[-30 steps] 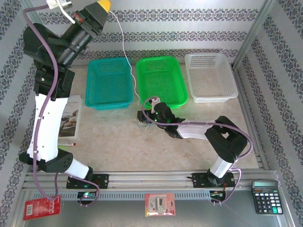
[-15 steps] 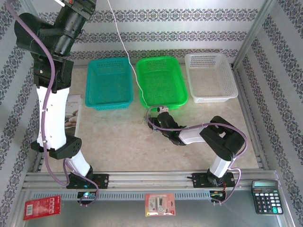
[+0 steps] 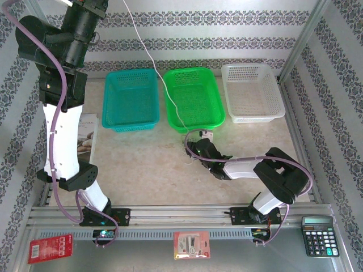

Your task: Untangle the cables

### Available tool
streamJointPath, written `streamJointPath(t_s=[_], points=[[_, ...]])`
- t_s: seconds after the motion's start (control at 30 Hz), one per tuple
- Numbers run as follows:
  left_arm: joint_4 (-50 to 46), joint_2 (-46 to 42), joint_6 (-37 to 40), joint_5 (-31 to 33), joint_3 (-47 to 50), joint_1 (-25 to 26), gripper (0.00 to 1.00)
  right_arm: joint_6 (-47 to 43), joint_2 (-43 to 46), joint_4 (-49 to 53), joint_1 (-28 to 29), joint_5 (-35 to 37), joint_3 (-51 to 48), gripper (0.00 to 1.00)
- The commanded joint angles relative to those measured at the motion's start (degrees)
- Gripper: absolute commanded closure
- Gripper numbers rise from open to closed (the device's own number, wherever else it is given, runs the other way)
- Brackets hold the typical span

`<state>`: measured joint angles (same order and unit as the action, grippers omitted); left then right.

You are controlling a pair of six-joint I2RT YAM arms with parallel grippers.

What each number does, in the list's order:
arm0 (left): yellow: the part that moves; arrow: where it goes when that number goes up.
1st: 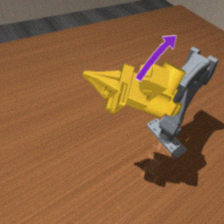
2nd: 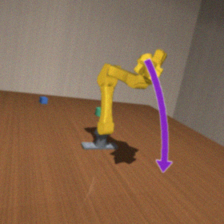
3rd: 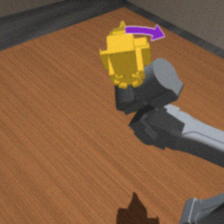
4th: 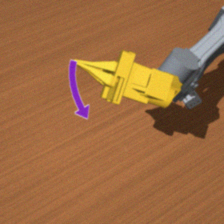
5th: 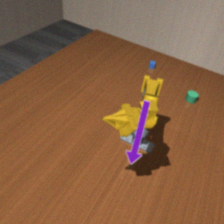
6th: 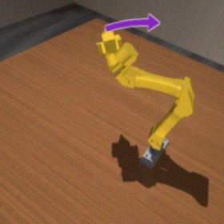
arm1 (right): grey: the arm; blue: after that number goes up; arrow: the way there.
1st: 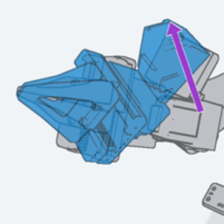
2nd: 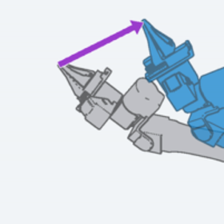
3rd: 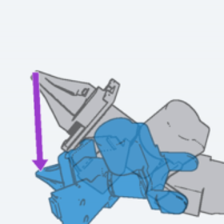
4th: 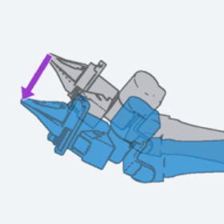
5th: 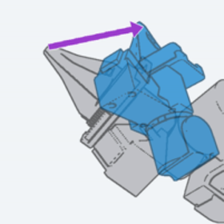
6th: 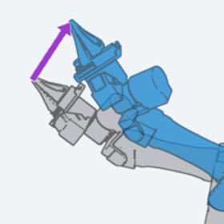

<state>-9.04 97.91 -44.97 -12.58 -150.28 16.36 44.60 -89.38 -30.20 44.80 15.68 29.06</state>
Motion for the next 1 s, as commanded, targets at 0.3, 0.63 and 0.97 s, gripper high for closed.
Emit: streamJointPath(t_s=[0.3,0.63,0.97], points=[[5.1,-0.4,5.1,4.3,-2.2,-1.0,1.0,7.7,3.9,10.2,-1.2,8.8,-4.1,0.53],[5.9,0.3,12.0,8.0,-4.4,-2.0,1.0,10.2,4.6,12.0,-3.5,7.8,-5.5,0.39],[6.9,1.0,16.5,9.1,-4.1,-3.0,1.0,11.0,6.2,12.2,-4.6,7.0,-7.2,0.33]])
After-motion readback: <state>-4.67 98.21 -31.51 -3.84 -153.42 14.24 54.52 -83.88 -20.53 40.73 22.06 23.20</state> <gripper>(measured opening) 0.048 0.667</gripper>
